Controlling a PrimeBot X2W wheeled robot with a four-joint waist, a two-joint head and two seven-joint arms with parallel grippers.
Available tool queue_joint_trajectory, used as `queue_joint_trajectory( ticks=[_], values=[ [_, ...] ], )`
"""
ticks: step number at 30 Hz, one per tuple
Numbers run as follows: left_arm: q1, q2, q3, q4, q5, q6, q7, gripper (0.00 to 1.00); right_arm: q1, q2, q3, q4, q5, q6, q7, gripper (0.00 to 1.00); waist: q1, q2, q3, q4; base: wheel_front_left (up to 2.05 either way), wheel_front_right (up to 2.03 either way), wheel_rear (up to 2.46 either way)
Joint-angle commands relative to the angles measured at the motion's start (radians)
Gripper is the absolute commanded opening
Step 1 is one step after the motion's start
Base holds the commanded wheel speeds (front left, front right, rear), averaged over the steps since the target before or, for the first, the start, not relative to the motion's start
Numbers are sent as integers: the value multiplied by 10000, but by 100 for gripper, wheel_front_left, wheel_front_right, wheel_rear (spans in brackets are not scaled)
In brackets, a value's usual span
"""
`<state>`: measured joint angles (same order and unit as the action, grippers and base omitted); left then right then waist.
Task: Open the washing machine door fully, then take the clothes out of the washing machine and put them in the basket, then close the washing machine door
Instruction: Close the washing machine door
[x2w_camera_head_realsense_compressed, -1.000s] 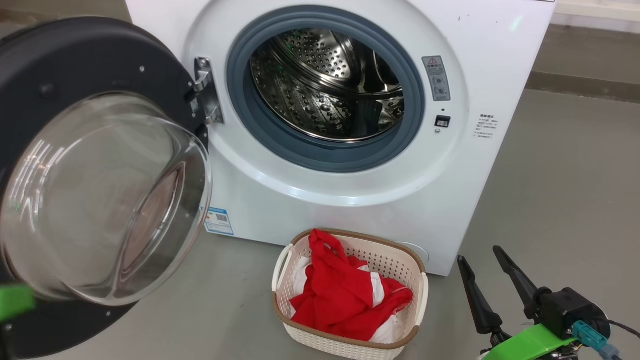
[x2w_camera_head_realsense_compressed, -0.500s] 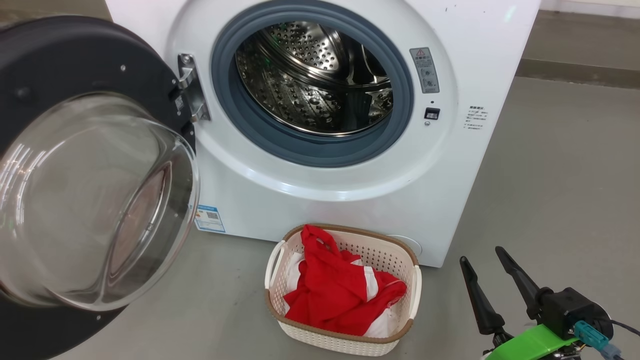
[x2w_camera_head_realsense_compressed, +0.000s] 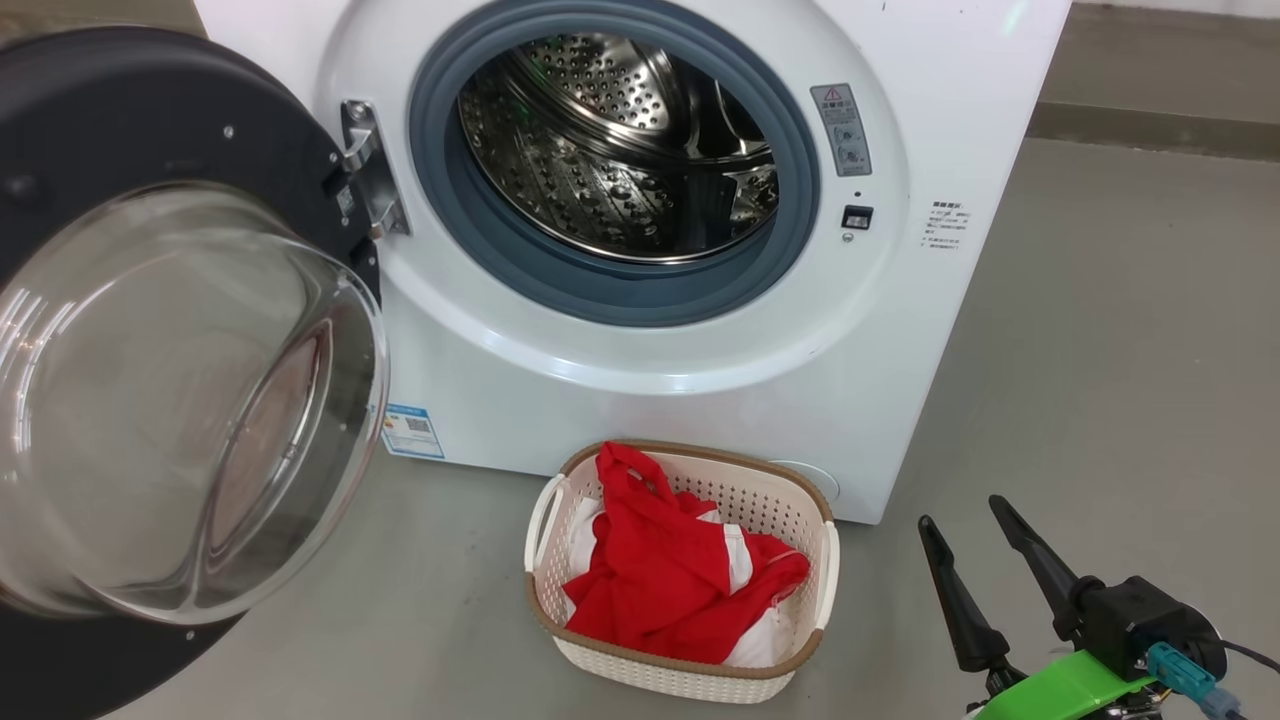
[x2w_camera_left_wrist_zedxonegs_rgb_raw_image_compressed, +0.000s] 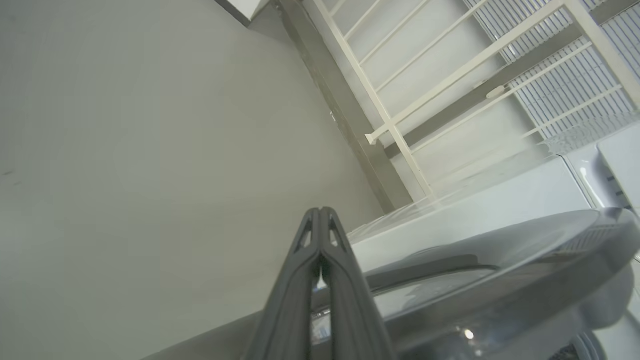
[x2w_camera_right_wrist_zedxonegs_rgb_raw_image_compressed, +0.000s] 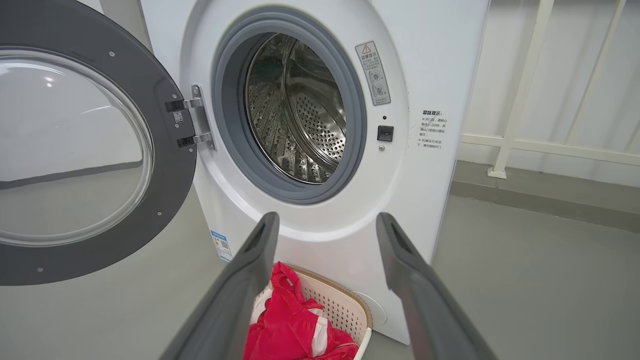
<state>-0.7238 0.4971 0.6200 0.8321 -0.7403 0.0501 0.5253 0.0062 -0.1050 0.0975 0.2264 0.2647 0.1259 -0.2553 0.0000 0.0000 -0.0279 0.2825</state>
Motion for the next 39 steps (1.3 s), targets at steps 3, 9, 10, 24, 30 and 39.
queue_joint_trajectory(
  ticks=[3,9,10,24,30,39],
  values=[
    [-202,606,331,-220,-576,-329,851,0,-224,-159,193,-170,161,48,-65,100,0,0,57,-6,0,0,0],
    [324,386,654,-666,-1305,-712,1955,0,-269,-141,259,-92,201,48,-65,100,0,0,124,-69,0,0,0],
    [444,299,710,-779,-1437,-778,2129,0,-271,-146,256,-87,214,48,-65,100,0,0,139,-70,0,0,0],
    [1940,-1528,1349,-3625,-2843,-726,3437,0,-171,-132,251,94,253,48,-65,100,0,0,38,126,0,0,0],
    [2562,-2452,1355,-5301,-3218,-424,3915,0,-97,-119,305,111,250,48,-65,100,0,0,-46,214,0,0,0],
    [3242,-3539,736,-7337,-3242,-240,4417,0,-98,-131,437,135,272,48,-65,100,0,0,-84,256,0,0,0]
  ],
)
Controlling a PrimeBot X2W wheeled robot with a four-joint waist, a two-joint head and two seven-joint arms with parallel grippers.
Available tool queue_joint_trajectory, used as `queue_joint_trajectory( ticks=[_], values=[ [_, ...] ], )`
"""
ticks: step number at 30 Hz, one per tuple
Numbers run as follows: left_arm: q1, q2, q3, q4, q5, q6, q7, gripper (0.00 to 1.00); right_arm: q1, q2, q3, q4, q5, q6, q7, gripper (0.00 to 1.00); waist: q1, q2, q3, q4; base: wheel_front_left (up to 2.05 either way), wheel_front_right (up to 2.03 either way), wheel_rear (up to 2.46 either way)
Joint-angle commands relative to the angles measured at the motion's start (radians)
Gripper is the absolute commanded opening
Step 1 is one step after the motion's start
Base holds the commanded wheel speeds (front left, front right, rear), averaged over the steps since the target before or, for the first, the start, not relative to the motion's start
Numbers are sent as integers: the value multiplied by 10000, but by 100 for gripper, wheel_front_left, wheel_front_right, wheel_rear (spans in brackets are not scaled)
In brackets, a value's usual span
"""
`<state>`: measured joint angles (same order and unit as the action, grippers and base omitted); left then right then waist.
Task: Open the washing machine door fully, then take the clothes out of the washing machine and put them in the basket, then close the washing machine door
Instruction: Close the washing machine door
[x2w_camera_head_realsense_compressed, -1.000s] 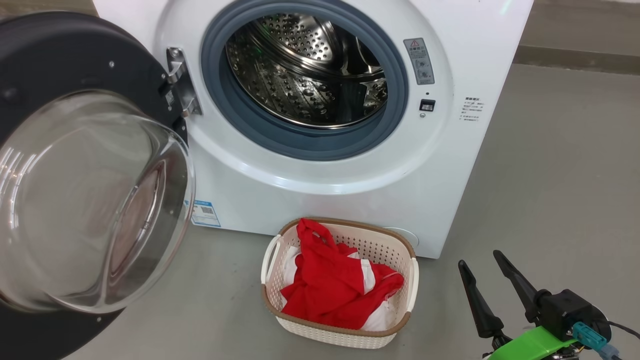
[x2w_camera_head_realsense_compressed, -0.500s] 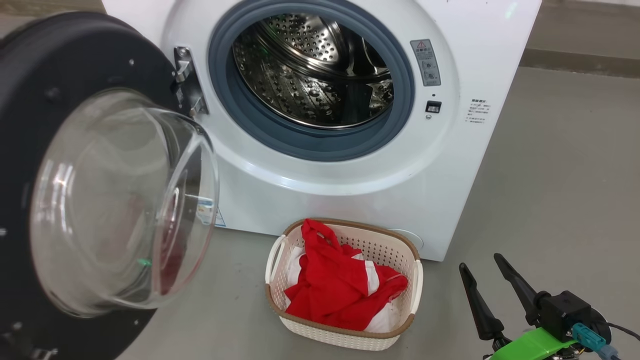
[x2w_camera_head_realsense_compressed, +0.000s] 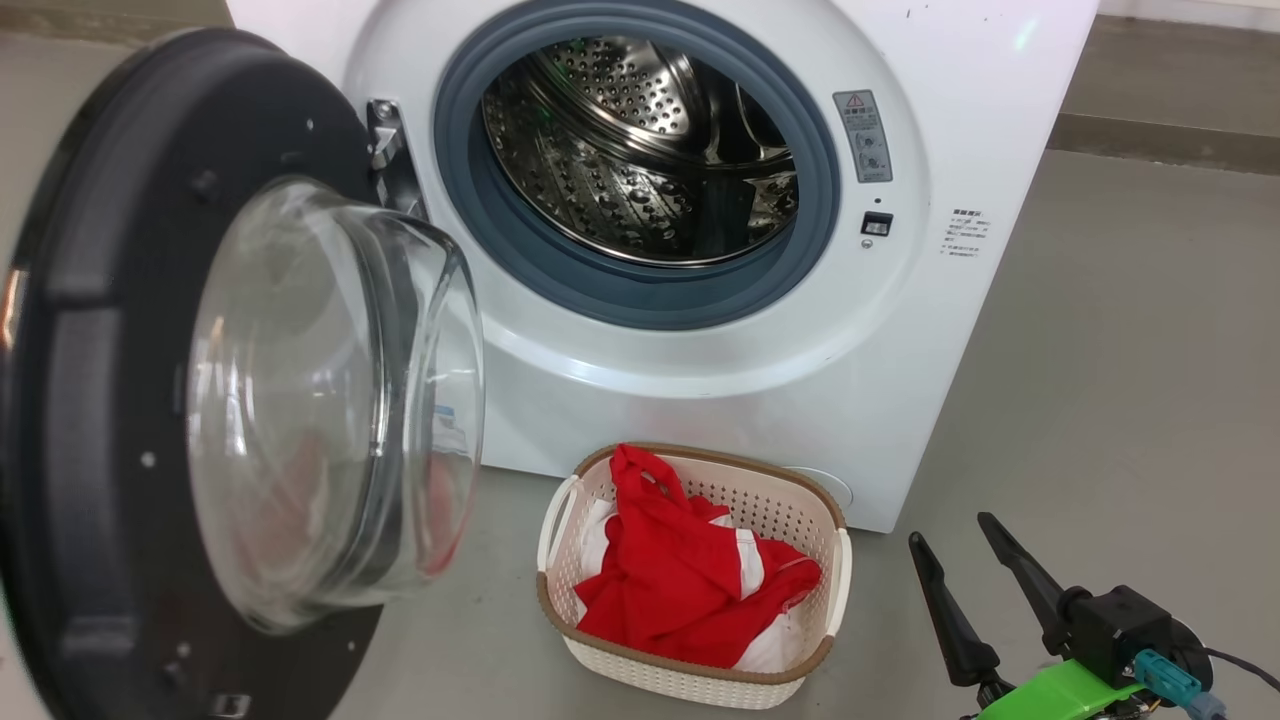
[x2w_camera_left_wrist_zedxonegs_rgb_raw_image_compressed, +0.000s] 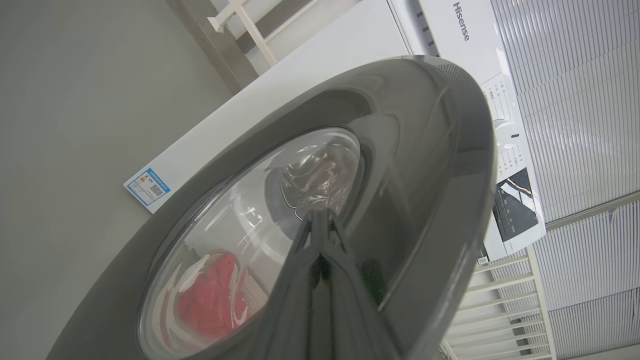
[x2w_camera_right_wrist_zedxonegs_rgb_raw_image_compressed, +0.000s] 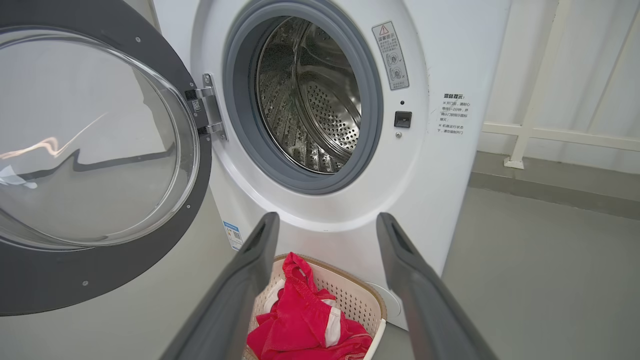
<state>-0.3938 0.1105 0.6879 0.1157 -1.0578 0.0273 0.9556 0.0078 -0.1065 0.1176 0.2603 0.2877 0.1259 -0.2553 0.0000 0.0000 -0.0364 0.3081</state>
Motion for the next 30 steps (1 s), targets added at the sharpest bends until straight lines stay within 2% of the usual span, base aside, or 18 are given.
queue_joint_trajectory(
  ticks=[1,12,20,30],
  values=[
    [23,222,-9,-381,-74,27,175,0,-119,-114,259,-201,46,48,-65,100,0,0,-3,-14,0,0,0],
    [859,-466,-865,-2126,-186,398,413,0,-151,-86,332,-158,90,48,-65,100,0,0,78,-253,0,0,0],
    [1224,-585,-1501,-2645,-744,590,111,0,-291,-25,357,-154,99,48,-65,100,0,0,222,-532,0,0,0],
    [1854,-601,-2866,-3165,-1525,806,-701,0,-425,-17,407,-176,103,48,-65,100,0,0,319,-973,0,0,0]
  ],
)
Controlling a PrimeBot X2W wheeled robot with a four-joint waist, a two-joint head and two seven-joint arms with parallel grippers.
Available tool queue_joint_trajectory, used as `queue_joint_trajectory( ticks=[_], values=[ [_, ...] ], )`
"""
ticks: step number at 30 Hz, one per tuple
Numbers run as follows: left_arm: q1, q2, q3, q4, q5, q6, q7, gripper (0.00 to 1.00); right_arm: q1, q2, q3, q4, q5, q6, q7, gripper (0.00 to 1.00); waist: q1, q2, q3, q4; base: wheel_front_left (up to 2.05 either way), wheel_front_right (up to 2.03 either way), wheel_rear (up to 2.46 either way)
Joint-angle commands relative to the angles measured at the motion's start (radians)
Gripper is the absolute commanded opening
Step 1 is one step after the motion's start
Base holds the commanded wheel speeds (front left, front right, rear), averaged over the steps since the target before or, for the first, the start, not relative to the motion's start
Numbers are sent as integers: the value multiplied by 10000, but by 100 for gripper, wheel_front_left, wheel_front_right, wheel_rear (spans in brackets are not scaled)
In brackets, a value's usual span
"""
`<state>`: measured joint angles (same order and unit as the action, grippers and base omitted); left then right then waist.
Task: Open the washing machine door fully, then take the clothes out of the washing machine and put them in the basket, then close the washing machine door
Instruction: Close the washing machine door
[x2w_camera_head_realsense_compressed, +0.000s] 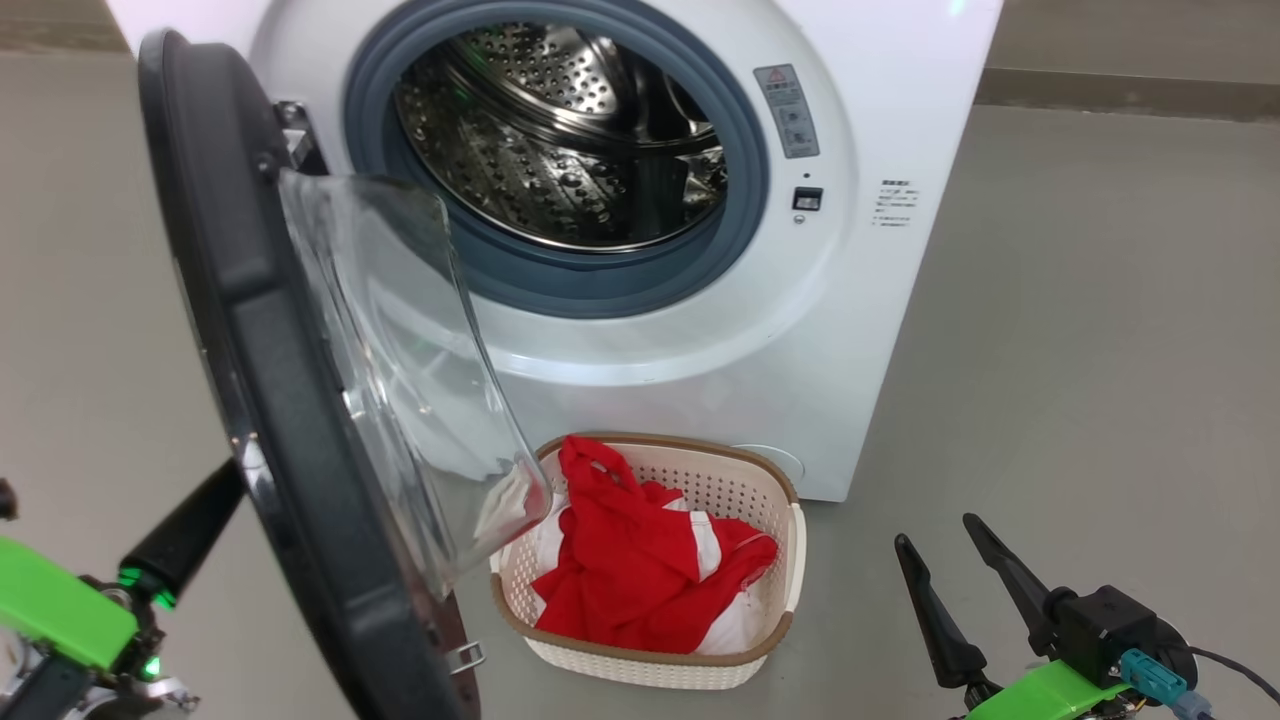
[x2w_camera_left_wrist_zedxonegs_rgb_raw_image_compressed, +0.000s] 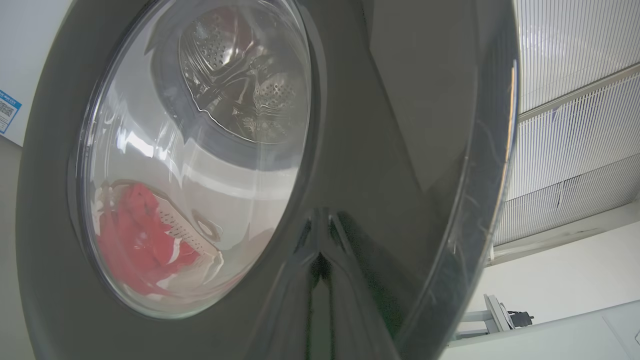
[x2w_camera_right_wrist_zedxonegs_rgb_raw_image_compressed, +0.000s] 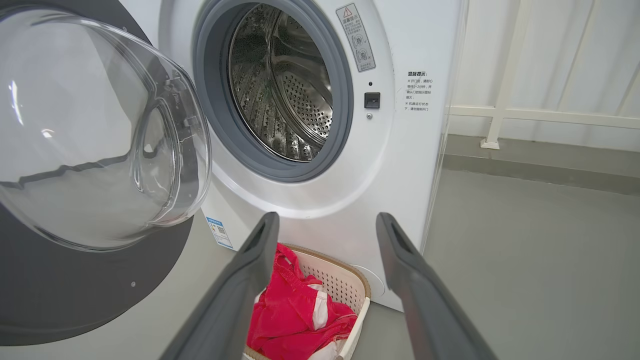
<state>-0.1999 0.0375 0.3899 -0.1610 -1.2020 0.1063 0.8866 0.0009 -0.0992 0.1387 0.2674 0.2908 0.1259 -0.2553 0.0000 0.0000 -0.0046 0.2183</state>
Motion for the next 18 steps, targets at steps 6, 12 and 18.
queue_joint_trajectory(
  ticks=[6,12,18],
  values=[
    [165,129,-283,-518,-325,67,-406,0,-343,-81,181,-249,73,48,-65,100,0,0,-52,-312,0,0,0],
    [295,128,-391,-589,-519,112,-633,0,-340,-83,187,-248,79,48,-65,100,0,0,-71,-491,0,0,0],
    [467,128,-424,-653,-754,190,-898,0,-316,-59,165,-253,70,48,-65,100,0,0,-62,-606,0,0,0]
  ],
)
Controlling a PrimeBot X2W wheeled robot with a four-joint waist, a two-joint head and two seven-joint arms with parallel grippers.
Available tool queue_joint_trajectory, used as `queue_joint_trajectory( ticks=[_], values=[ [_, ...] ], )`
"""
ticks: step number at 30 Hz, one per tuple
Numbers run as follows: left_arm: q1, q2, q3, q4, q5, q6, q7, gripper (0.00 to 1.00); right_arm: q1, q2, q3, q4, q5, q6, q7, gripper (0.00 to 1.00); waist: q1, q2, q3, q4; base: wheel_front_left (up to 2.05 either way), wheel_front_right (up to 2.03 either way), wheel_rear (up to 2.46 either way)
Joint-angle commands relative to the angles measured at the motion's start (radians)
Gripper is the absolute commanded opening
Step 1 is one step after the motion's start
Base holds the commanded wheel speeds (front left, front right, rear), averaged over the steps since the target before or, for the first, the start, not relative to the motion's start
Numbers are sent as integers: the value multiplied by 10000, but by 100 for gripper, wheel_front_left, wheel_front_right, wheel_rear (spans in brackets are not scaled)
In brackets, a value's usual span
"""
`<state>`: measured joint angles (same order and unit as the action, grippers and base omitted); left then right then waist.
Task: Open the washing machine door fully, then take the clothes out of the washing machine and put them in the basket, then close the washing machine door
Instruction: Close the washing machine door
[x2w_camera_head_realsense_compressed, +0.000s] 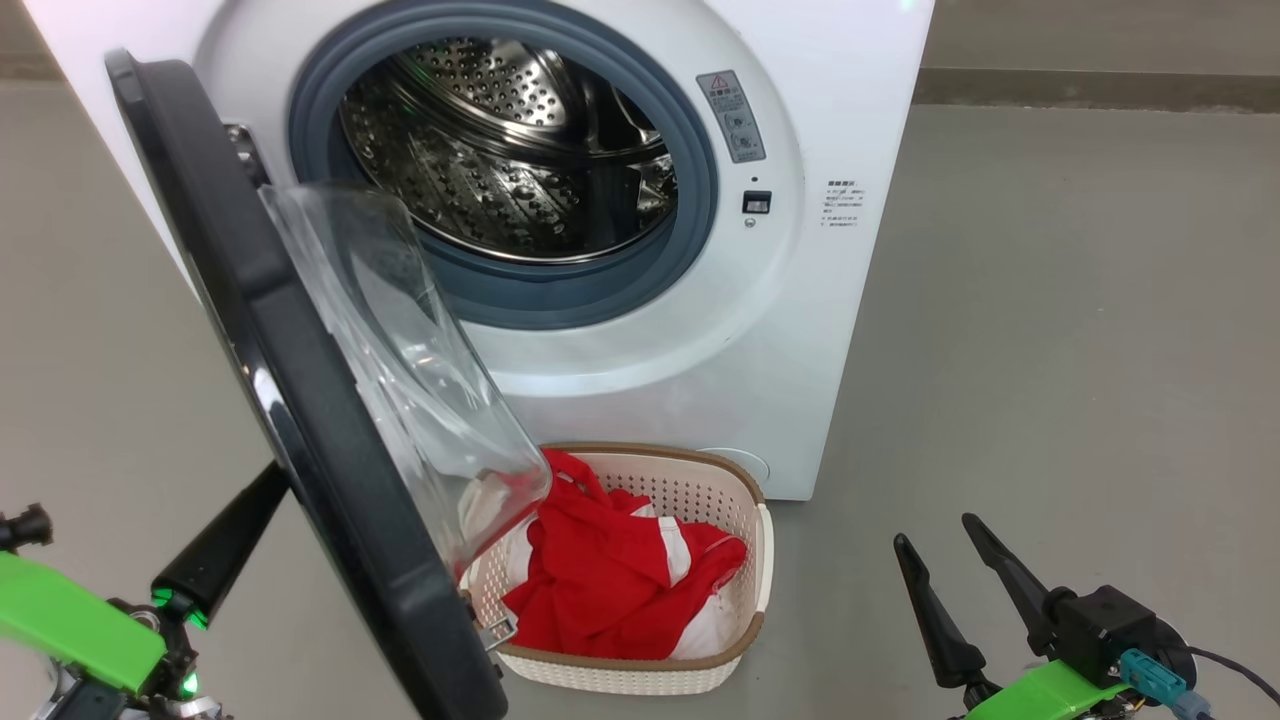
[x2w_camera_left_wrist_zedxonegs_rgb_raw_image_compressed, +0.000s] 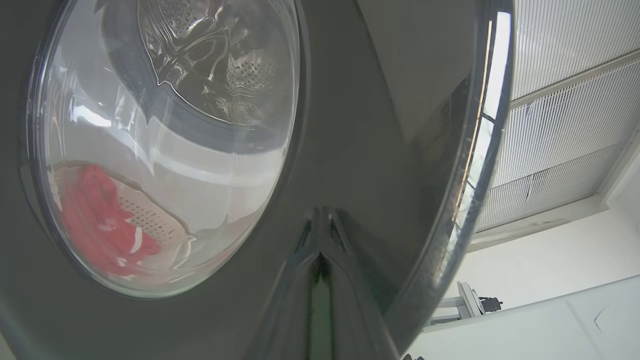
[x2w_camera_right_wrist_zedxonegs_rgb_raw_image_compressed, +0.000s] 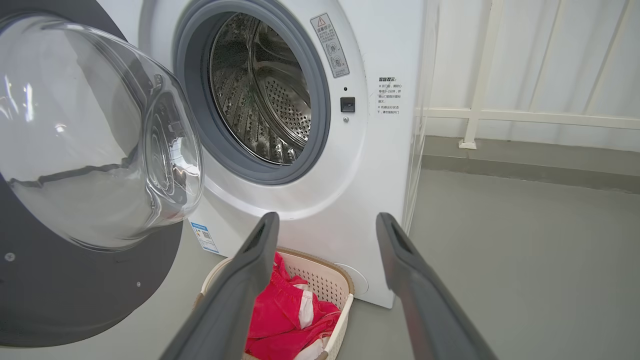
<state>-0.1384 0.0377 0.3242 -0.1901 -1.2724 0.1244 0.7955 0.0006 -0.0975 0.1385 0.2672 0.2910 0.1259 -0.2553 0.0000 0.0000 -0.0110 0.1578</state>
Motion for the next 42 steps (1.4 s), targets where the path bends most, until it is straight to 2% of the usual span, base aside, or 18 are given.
queue_joint_trajectory(
  ticks=[1,4,5,6,7,8,11,16,20,27,32,37,42],
  values=[
    [-123,126,228,-373,-63,28,-54,0,-311,-74,160,-249,65,48,-65,100,0,0,6,-4,0,0,0],
    [-23,126,248,-427,14,8,-339,0,-303,-65,132,-245,57,48,-65,100,0,0,8,3,0,0,0],
    [13,127,293,-439,119,-49,-486,7,-301,-63,128,-246,54,48,-65,100,0,0,7,6,0,0,0],
    [56,164,342,-457,318,-138,-683,39,-301,-59,124,-247,51,48,-65,100,0,0,4,14,0,0,0],
    [117,271,354,-460,634,-281,-901,96,-303,-55,119,-249,50,48,-65,100,0,0,2,25,0,0,0],
    [180,343,348,-437,929,-429,-1120,100,-305,-52,113,-251,52,48,-65,100,0,0,-1,40,0,0,0],
    [435,568,296,-340,2020,-918,-1951,100,-303,-44,126,-239,57,48,-65,100,0,0,-25,76,0,0,0],
    [936,958,90,-80,4169,-2017,-3955,100,-277,-17,166,-209,66,48,-65,100,0,0,-91,124,0,0,0],
    [1420,1123,-365,148,5611,-2363,-5537,100,-248,3,217,-190,77,48,-65,100,0,0,-162,140,0,0,0],
    [2066,1384,-1363,1142,8130,-2482,-8342,100,-208,2,244,-179,84,48,-65,100,0,0,-252,199,0,0,0],
    [2196,1547,-1729,1888,9685,-2235,-10034,100,-209,-3,280,-196,103,48,-65,100,0,0,-281,189,0,0,0],
    [2236,1387,-1649,2351,10045,-2188,-10517,100,-199,6,292,-195,117,48,-65,100,0,0,-279,162,0,0,0],
    [2242,933,-1109,2659,10221,-2066,-10567,100,-215,12,323,-173,110,48,-65,100,0,0,-210,108,0,0,0]
  ],
)
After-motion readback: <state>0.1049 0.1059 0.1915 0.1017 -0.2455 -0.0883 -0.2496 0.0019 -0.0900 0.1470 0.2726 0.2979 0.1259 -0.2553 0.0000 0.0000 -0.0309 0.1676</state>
